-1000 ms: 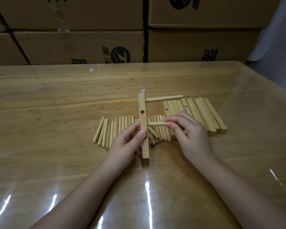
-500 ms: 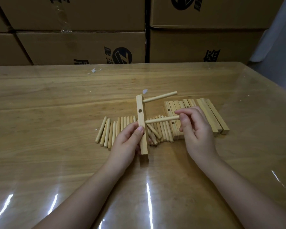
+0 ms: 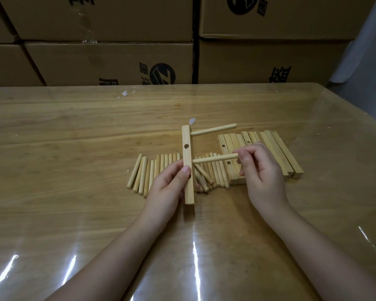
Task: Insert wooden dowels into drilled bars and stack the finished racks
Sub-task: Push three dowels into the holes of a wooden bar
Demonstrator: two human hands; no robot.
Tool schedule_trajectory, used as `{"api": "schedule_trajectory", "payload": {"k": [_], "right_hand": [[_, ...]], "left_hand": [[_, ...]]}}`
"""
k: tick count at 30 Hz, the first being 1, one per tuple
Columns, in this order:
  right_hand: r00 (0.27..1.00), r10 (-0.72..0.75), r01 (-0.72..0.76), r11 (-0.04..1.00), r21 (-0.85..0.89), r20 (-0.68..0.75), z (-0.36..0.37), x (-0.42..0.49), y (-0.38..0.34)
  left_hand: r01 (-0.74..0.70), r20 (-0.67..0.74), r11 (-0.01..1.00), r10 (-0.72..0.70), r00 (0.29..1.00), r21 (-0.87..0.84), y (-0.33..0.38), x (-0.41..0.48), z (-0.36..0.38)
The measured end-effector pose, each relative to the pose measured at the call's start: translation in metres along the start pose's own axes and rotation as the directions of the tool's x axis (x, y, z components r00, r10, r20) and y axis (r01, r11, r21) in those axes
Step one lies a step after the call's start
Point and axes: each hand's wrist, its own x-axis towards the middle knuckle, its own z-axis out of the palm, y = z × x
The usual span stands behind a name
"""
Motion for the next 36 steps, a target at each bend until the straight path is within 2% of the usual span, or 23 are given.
{"api": "schedule_trajectory", "payload": {"k": [5, 17, 22, 25, 28, 30, 32, 34, 36], "right_hand": [[0.997, 0.073, -0.073, 0.997, -0.011, 0.008, -0.001, 0.0, 0.002], [0.993, 0.118, -0.119, 0.993, 0.021, 0.018, -0.001, 0.0, -0.005], [0.965, 0.259, -0.264, 0.951, 0.163, 0.05, 0.001, 0.0, -0.002], [0.958, 0.279, -0.285, 0.934, 0.213, 0.059, 0.001, -0.001, -0.002], [0.966, 0.195, -0.201, 0.979, 0.023, 0.173, 0.002, -0.002, 0.0], [0.938, 0.11, -0.051, 0.982, -0.181, 0.329, 0.005, -0.007, 0.002], [0.888, 0.048, 0.123, 0.934, -0.336, 0.458, 0.008, -0.01, 0.002], [0.845, 0.03, 0.228, 0.883, -0.41, 0.535, 0.01, -0.012, 0.001], [0.837, 0.035, 0.24, 0.874, -0.423, 0.547, 0.009, -0.011, 0.0]], "left_hand": [[-0.005, 0.02, 1.0, 0.005, 1.0, 0.023, -0.002, -0.001, -0.001], [-0.02, 0.022, 0.996, 0.019, 1.0, 0.083, 0.001, -0.002, 0.001], [0.006, -0.02, 0.998, -0.005, 1.0, 0.069, 0.003, -0.001, 0.001], [0.045, -0.081, 0.999, -0.046, 0.996, -0.005, 0.003, 0.001, 0.0], [0.064, -0.117, 0.992, -0.077, 0.99, -0.111, 0.004, 0.004, 0.001], [0.066, -0.122, 0.985, -0.085, 0.989, -0.157, 0.004, 0.005, 0.001], [0.058, -0.127, 0.984, -0.08, 0.989, -0.168, 0.004, 0.005, 0.001], [0.051, -0.136, 0.983, -0.075, 0.988, -0.176, 0.004, 0.005, 0.0], [0.052, -0.149, 0.982, -0.08, 0.986, -0.18, 0.004, 0.005, 0.0]]}}
